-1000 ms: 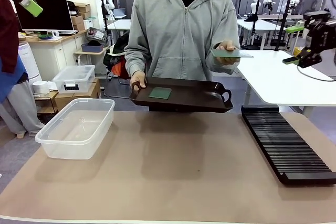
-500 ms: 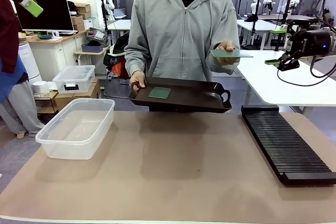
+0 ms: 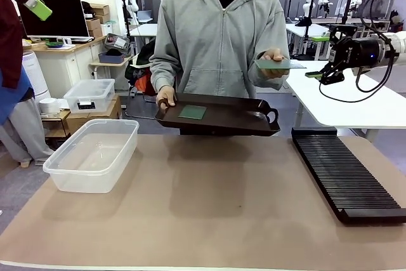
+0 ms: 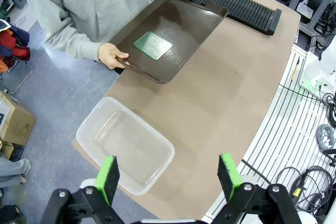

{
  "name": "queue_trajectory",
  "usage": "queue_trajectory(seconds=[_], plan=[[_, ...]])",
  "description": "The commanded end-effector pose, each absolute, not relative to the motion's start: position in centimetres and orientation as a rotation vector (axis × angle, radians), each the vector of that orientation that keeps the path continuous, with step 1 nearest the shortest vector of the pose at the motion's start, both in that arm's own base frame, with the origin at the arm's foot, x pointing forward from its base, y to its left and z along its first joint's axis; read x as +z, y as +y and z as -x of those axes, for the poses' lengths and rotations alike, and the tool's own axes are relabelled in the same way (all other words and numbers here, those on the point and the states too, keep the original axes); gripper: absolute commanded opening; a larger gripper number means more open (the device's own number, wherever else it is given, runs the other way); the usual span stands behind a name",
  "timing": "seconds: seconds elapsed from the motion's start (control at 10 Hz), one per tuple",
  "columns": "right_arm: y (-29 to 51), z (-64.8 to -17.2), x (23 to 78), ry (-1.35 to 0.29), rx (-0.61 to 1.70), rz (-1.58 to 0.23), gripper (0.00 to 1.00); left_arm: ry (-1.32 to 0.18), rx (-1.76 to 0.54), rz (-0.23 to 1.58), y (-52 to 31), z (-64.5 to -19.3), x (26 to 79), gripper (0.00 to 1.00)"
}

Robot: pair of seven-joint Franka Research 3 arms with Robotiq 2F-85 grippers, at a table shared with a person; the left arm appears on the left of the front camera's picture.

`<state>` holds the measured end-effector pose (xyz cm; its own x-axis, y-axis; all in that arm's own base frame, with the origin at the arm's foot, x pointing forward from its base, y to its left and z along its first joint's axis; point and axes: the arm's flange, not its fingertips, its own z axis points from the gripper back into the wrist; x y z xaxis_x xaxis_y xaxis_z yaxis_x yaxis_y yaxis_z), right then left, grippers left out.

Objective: Sort PCBs into racks and boxes based on the side picked up.
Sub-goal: Pick up the Blank PCB handed by the Human.

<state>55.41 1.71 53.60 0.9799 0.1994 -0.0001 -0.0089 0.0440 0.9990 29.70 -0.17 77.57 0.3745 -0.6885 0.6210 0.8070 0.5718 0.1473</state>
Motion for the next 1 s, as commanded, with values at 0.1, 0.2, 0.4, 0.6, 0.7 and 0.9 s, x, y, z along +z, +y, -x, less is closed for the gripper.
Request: queue_trajectory(seconds=[0.1,0.2,0.4,0.6,0.7,0.9], plan=[[1.7,-55.4,53.6,0.153,0.160,-1.520,1.00,-0.698,-0.971,0.203,-0.1,-29.7,77.4,1.00],[2.6,-56.2,53.2,0.145,0.185,-1.532,1.00,-0.698,-0.971,0.203,-0.1,-29.7,77.4,1.00],[4.3,-57.6,52.5,0.156,0.160,-1.571,1.00,-0.698,-0.971,0.203,-0.1,-29.7,77.4,1.00],[5.1,-57.9,52.4,0.153,0.165,-1.571,1.00,-0.698,-0.971,0.203,-0.1,-29.7,77.4,1.00],[5.2,-57.9,52.5,0.153,0.176,-1.569,1.00,-0.698,-0.971,0.203,-0.1,-29.7,77.4,1.00],[5.6,-58.0,52.9,0.139,0.193,-1.552,1.00,-0.698,-0.971,0.203,-0.1,-29.7,77.4,1.00]])
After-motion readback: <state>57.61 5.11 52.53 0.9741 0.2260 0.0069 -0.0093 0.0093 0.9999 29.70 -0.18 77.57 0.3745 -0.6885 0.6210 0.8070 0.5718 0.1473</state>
